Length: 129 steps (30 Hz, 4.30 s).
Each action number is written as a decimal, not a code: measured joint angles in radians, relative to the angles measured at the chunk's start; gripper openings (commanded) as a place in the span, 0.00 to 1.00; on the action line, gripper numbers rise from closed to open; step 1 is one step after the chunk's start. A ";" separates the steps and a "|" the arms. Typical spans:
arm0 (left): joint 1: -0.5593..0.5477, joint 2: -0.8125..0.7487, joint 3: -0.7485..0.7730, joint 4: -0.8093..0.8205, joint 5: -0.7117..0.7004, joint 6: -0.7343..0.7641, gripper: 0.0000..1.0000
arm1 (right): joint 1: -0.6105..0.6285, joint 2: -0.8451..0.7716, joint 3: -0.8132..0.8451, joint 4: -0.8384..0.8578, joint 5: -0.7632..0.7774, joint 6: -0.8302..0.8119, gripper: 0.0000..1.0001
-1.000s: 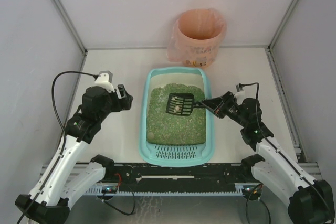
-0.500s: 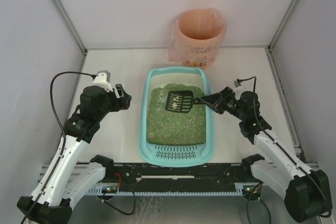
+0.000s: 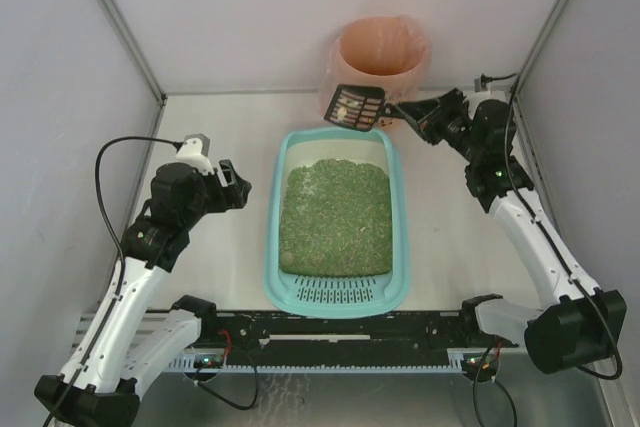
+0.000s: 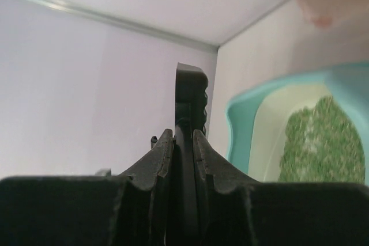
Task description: Clean the litter box
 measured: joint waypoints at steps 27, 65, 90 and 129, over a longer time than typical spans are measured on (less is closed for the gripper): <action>0.010 0.001 -0.001 0.004 0.064 -0.007 0.75 | -0.073 0.744 0.900 -0.113 0.391 -0.739 0.00; 0.026 -0.036 -0.013 0.013 0.042 -0.007 0.74 | 0.277 -0.112 0.281 -0.082 0.414 -0.870 0.00; 0.034 -0.001 -0.038 0.028 0.114 -0.010 0.73 | 0.846 -0.015 -0.053 -0.550 0.970 -0.280 0.00; 0.039 0.013 -0.038 0.042 0.123 -0.018 0.73 | 1.026 -0.117 -0.056 -0.989 1.157 0.095 0.37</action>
